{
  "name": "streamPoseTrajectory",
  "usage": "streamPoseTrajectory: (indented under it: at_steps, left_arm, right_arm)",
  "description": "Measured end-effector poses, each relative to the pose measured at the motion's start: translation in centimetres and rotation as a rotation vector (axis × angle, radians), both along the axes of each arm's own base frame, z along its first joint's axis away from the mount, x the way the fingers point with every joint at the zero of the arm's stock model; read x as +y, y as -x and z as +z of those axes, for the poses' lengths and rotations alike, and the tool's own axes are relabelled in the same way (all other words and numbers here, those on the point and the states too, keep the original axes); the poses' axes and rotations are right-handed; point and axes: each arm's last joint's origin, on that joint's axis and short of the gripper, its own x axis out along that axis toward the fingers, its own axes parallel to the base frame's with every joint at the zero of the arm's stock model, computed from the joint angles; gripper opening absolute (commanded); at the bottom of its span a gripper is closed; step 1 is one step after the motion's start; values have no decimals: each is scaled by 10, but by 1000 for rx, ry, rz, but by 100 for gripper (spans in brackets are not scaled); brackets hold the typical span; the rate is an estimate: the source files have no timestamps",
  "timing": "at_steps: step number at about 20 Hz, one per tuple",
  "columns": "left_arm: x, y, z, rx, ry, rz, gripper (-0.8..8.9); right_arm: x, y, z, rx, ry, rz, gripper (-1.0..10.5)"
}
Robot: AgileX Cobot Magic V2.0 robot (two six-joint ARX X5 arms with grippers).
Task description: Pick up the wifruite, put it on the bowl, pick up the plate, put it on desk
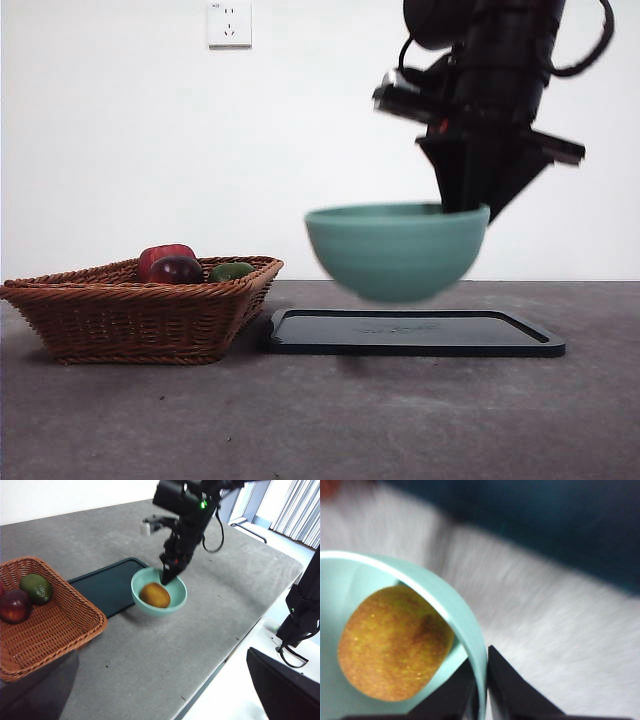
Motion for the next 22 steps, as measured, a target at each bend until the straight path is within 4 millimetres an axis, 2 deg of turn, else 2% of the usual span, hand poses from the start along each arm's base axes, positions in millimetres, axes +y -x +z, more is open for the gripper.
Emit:
streamPoseTrajectory:
  at_steps: [3, 7, 9, 12, 18, 22]
  left_arm:
    - [0, 0, 0, 0, 0, 0, 626]
    - [0, 0, 0, 0, 0, 0, 626]
    - [0, 0, 0, 0, 0, 0, 626]
    - [0, 0, 0, 0, 0, 0, 626]
    - [0, 0, 0, 0, 0, 0, 626]
    - [0, 0, 0, 0, 0, 0, 626]
  right_arm:
    - [-5, -32, 12, 3, 12, -24, 8]
    - [-5, -78, 11, 7, 28, -31, 8]
    - [-5, -101, 3, 23, 40, -25, 8]
    - [-9, -125, -21, 60, 60, -28, 8]
    - [-11, -137, -50, 110, 79, -16, 8]
    - [-11, -137, -51, 109, 77, -4, 10]
